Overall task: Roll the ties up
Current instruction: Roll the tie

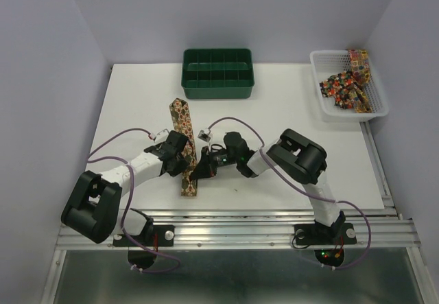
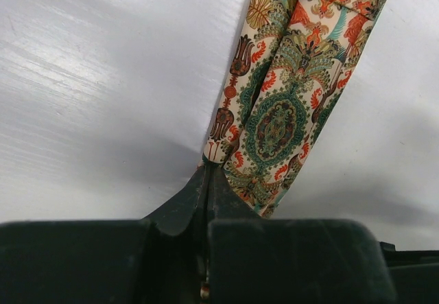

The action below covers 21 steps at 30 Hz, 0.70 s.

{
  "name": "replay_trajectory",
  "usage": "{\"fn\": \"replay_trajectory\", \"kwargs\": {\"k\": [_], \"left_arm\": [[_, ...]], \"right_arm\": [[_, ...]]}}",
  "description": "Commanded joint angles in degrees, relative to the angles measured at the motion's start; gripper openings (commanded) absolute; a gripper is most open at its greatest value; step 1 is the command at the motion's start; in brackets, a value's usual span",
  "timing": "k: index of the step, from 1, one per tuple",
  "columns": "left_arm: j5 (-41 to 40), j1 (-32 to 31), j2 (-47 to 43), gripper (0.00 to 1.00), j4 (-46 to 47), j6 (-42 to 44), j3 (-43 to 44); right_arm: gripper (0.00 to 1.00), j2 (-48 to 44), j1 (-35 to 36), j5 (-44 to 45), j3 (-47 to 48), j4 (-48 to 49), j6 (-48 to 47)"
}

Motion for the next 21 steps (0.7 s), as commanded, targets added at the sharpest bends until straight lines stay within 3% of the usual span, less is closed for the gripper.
{"fn": "replay_trajectory", "kwargs": {"k": [1, 8, 15, 19, 21], "left_arm": [[-0.8, 0.3, -1.3, 0.00, -0.1, 0.1, -0.5], [-2.7, 0.7, -0.2, 0.00, -1.3, -0.6, 0.6], [-3.9, 2.1, -3.6, 0.00, -3.5, -0.7, 2.7], [-2.3, 2.3, -6.9, 0.05, -3.4, -0.2, 2.3], [-0.2, 2.3, -9.1, 0.14, -1.4, 1.6, 0.9]], "right_arm": [[0.01, 1.6, -0.4, -0.1, 2.9, 1.7, 0.0], [0.01, 2.6, -0.6, 1.2, 4.4, -2.7, -3.2], [0.01, 1.7, -0.6, 7.9, 4.1, -10.0, -9.0], [0.01, 2.2, -0.6, 7.6, 4.5, -10.8, -9.5], [0.01, 2.9, -0.6, 8.1, 5.3, -12.7, -10.3]]}}
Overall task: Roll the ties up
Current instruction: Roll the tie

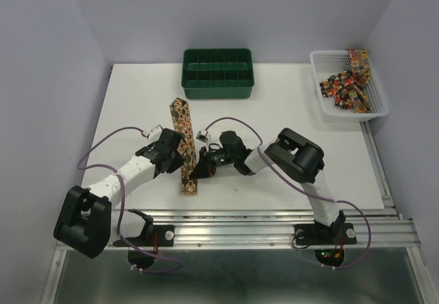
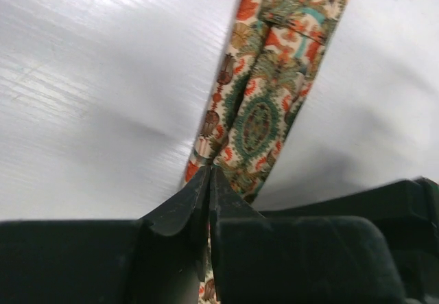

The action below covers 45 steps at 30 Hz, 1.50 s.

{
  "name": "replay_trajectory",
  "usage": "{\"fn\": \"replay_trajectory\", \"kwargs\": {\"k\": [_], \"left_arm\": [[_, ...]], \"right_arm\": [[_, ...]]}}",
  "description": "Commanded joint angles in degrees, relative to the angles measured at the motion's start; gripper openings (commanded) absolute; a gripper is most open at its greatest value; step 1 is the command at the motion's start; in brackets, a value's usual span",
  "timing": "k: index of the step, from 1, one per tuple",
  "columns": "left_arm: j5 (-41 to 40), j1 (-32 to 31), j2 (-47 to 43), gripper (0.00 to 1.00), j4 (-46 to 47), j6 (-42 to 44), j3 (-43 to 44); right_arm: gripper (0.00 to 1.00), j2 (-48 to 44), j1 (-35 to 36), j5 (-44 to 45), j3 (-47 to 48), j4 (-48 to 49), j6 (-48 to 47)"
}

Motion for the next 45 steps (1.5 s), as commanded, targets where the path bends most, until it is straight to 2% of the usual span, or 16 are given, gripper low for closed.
{"fn": "replay_trajectory", "kwargs": {"k": [1, 5, 7, 15, 24, 28, 35, 45], "left_arm": [[3.4, 0.4, -4.7, 0.14, 1.4, 2.3, 0.0], [8.0, 0.4, -8.8, 0.23, 4.0, 3.3, -3.6], [11.0, 0.4, -10.2, 0.24, 5.3, 3.1, -5.7], [13.3, 0.4, -14.2, 0.25, 6.9, 0.9, -11.2], [7.9, 0.4, -11.8, 0.22, 3.0, -0.6, -10.5], [8.8, 0.3, -10.2, 0.22, 3.7, 0.2, -10.2], [8.9, 0.1, -8.0, 0.22, 4.5, 2.3, -9.0], [10.0, 0.0, -6.1, 0.21, 5.2, 4.6, -8.0]], "right_arm": [[0.01, 0.7, -0.2, 3.1, 2.6, -5.2, -4.1], [0.01, 0.7, -0.1, 3.7, 2.6, -5.3, -3.5], [0.01, 0.7, -0.2, 4.4, 2.9, -6.1, -3.4], [0.01, 0.9, -0.1, 6.3, 2.9, -7.5, -0.8], [0.05, 1.7, -0.1, 6.4, 3.6, -8.7, 0.3], [0.18, 0.3, -0.1, 6.3, 2.6, -8.6, -0.1], [0.39, -4.9, -0.2, 8.9, 2.5, -14.1, -7.3], [0.51, -10.0, -0.1, 7.8, 0.3, -11.9, -12.9]]}}
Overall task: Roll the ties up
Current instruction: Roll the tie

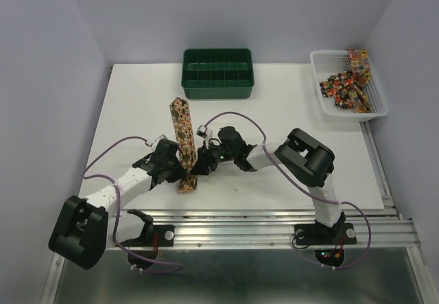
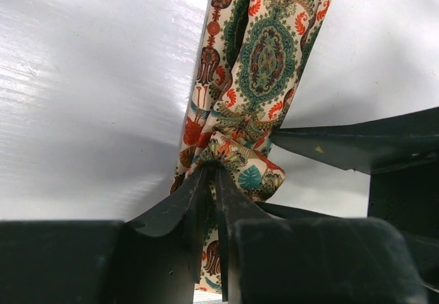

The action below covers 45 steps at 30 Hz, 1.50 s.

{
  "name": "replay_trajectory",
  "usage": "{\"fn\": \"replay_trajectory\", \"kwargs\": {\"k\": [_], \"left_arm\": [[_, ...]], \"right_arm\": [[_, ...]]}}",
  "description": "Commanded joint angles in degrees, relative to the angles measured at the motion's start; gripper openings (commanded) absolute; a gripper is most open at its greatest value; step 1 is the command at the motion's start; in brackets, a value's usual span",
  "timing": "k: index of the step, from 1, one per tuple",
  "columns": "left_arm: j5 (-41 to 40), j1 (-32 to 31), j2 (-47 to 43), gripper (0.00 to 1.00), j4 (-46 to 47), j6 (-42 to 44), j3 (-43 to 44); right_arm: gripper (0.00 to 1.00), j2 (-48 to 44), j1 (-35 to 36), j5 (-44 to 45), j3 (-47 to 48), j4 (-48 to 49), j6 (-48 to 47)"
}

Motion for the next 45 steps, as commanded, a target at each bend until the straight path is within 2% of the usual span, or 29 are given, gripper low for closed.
{"fn": "replay_trajectory", "kwargs": {"k": [1, 6, 9, 10, 12, 13, 18, 23, 33, 36, 45], "left_arm": [[-0.3, -0.3, 0.7, 0.21, -1.1, 2.7, 1.1], [0.2, -0.8, 0.6, 0.21, -1.1, 3.6, 1.4], [0.7, -1.2, 0.9, 0.21, -0.9, 4.0, 1.5], [0.9, -1.3, 1.0, 0.21, -0.9, 4.2, 1.6], [1.0, -1.5, 1.2, 0.21, -0.9, 4.4, 1.8], [1.1, -1.7, 1.3, 0.21, -1.0, 4.5, 2.0], [1.3, -2.0, 1.8, 0.21, -1.3, 4.6, 2.4], [1.1, -2.3, 2.8, 0.21, -2.4, 4.9, 3.3], [0.9, -3.0, 3.9, 0.21, -3.8, 4.3, 4.1], [1.3, -3.3, 4.7, 0.20, -3.9, 4.7, 3.6], [2.6, -4.1, 6.4, 0.20, -4.5, 5.2, 5.2]], "right_arm": [[0.51, -5.7, -0.3, 1.5, -2.5, 2.3, -5.2], [0.58, -10.9, -0.2, 0.3, -7.8, 7.5, -11.6], [0.67, -13.4, -0.2, -4.0, -11.6, 12.2, -17.6], [0.78, -15.0, -0.2, -4.8, -14.0, 14.9, -19.3], [0.89, -16.5, 1.0, -6.2, -16.2, 16.2, -26.7], [1.00, -17.9, 1.7, -5.7, -17.9, 16.8, -29.3], [1.00, -20.9, 8.0, 0.4, -21.4, 15.2, -48.4], [1.00, -20.8, 14.0, 14.0, -21.4, 11.4, -62.2], [1.00, -19.5, 16.5, 18.3, -19.2, 2.1, -73.2], [1.00, -18.5, 18.9, 23.5, -19.5, 2.3, -76.5], [0.98, -17.4, 21.7, 23.8, -21.7, 7.0, -79.7]]}}
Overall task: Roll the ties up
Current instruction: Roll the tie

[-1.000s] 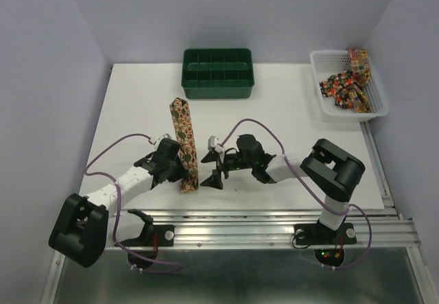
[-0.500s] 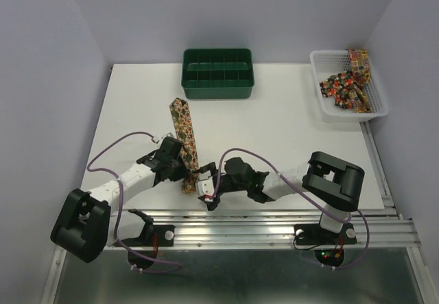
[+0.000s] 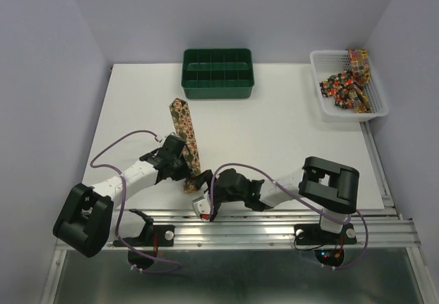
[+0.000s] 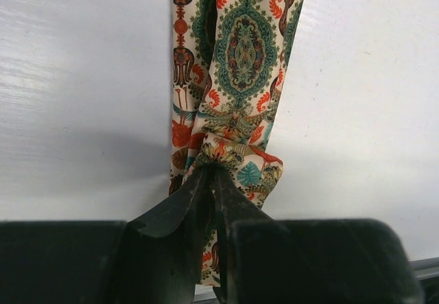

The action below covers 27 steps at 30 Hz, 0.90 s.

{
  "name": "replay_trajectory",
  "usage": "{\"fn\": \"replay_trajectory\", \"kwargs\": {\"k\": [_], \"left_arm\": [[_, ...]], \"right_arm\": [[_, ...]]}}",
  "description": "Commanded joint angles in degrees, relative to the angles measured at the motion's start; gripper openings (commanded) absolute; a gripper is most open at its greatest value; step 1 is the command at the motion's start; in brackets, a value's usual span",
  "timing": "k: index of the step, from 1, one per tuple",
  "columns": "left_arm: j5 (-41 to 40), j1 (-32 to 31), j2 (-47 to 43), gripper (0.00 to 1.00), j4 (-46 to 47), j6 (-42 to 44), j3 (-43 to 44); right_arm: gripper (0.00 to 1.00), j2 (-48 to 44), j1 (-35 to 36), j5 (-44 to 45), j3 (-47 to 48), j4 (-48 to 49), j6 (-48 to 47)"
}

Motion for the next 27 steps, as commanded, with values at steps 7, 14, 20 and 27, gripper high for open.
{"fn": "replay_trajectory", "kwargs": {"k": [7, 14, 20, 27], "left_arm": [[0.6, -1.2, 1.8, 0.20, -5.5, 1.4, 2.0], [0.7, -1.3, 2.2, 0.20, -6.4, 1.7, 2.9], [-0.8, -1.3, 2.5, 0.20, -6.9, 2.0, 3.8], [-0.4, -1.4, 3.5, 0.20, -7.2, 2.5, 4.4]], "right_arm": [[0.87, 4.5, 1.2, 6.2, 0.9, 5.0, -5.2], [0.77, 6.9, 1.2, 8.2, 1.8, 5.8, -6.9], [0.74, 7.9, 1.2, 8.0, 2.3, 5.0, -8.7], [0.66, 8.8, 1.2, 7.4, 3.0, 3.0, -10.5]]}}
